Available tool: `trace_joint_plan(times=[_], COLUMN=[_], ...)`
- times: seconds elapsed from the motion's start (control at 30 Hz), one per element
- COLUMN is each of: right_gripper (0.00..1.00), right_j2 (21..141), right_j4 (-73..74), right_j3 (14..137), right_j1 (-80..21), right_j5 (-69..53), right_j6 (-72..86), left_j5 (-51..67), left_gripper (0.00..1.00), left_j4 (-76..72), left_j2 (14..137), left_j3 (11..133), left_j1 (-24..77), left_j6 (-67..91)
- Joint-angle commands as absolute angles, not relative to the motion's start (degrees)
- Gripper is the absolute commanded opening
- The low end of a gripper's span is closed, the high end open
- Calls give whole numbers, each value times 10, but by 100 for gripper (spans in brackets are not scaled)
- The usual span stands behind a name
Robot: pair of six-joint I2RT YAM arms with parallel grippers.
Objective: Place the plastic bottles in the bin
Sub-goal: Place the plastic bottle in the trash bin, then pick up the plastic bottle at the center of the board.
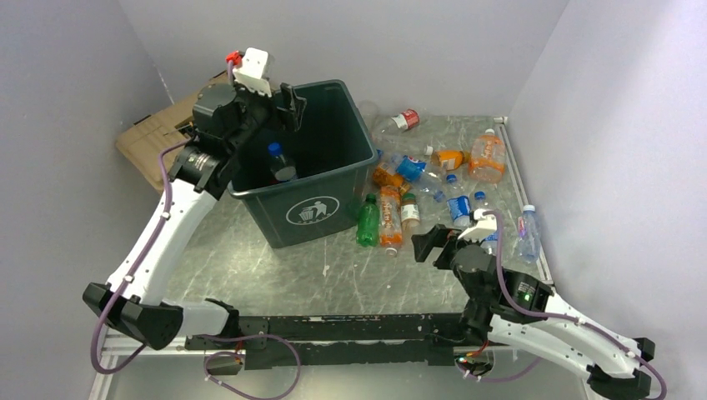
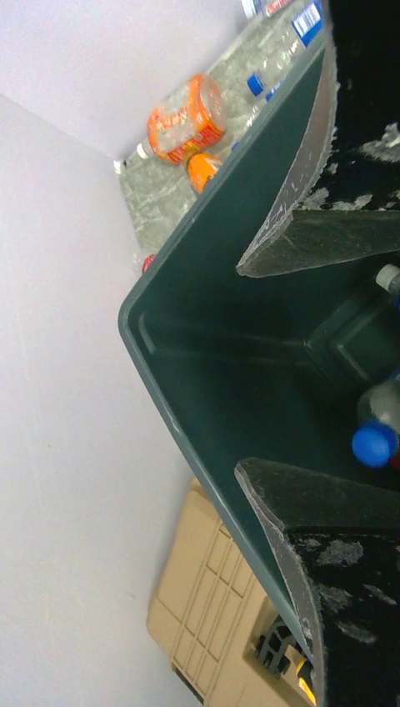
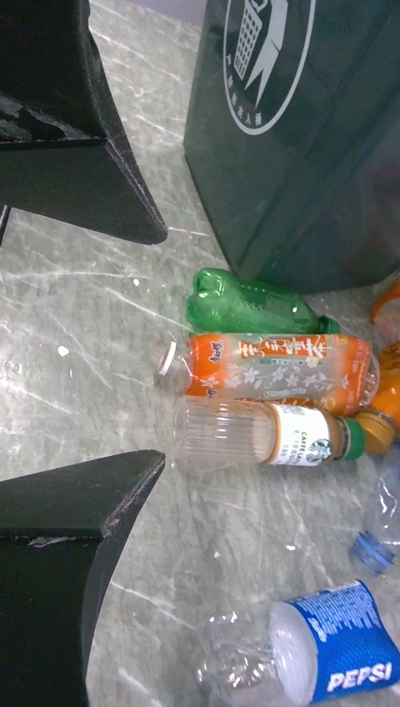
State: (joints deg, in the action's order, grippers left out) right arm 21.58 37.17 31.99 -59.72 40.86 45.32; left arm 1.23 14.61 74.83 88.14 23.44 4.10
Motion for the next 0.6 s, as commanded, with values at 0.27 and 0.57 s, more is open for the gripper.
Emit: trace_joint_plan(times=[0.27,0.57], right_gripper=[95,88], right_j2=[281,383], right_j4=[341,184], right_j3=[362,294], right_j1=[-596,-297], right_j5=[421,156], right_j6=[428,426], left_j5=[2,1], left_gripper=[87,85], left_j4=[181,222], left_j2=[597,444], left_j3=[855,762], left_j1=[234,234], left_j6=[207,274])
